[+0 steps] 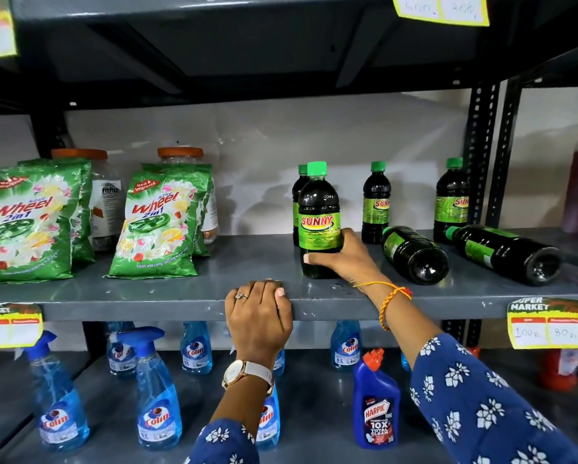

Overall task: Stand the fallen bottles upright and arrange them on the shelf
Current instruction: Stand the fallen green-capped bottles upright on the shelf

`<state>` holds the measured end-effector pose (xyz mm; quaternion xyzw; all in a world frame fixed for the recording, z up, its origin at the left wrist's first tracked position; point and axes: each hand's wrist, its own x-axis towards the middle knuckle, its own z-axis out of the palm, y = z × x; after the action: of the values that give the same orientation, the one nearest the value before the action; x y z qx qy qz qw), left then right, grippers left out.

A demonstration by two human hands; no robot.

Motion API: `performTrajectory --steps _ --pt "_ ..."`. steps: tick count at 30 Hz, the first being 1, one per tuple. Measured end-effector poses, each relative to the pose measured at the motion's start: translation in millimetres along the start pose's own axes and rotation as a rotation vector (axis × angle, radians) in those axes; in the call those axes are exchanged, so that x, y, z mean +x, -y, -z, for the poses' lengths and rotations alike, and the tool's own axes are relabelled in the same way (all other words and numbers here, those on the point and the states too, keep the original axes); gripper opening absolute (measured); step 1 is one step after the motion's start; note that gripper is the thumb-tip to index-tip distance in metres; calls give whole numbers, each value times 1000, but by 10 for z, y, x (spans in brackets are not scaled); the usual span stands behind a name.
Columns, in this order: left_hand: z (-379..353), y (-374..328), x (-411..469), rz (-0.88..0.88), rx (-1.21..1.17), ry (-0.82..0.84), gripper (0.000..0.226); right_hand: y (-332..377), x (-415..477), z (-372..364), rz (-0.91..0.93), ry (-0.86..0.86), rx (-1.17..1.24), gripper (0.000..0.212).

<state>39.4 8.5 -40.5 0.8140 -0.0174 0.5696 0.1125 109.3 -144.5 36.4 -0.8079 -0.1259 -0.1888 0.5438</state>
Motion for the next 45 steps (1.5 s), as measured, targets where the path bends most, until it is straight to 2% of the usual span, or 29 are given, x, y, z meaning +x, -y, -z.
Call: performTrajectory --steps 9,26,29,30,32,33,34,36,38,39,41,43,45 --pt "210 -85 10 36 12 148 37 195 -385 88 46 -21 -97 55" --pt "428 -132 31 47 32 319 43 242 -623 140 121 -3 -27 36" --pt "432 -132 38 61 -7 342 45 252 -642 159 98 34 -15 38" --pt "427 -133 40 60 -30 329 47 263 -653 193 66 50 6 48" --pt "401 -152 35 113 -128 253 47 296 -649 363 -16 -38 64 85" --pt "415 -134 9 188 -218 181 45 323 -639 466 -7 -149 87 87" --pt "417 -149 -23 249 -311 79 42 358 -629 627 36 -286 76 75" --pt "422 -290 -107 192 -398 -133 38 423 -548 975 99 -463 -94 47" --pt "372 -594 -149 -72 -401 -159 40 490 -411 1214 61 -407 -404 41" --pt "320 -801 -122 -180 -405 -106 39 499 -347 1278 9 -334 -548 43" --pt "195 -1206 -22 -257 -347 9 33 473 -242 1284 -117 -145 -800 49" --pt "98 -1514 55 -208 -230 136 31 387 -153 1192 -231 47 -996 47" --pt "-2 -1658 77 -140 -129 238 35 284 -79 1095 -292 96 -1152 39"
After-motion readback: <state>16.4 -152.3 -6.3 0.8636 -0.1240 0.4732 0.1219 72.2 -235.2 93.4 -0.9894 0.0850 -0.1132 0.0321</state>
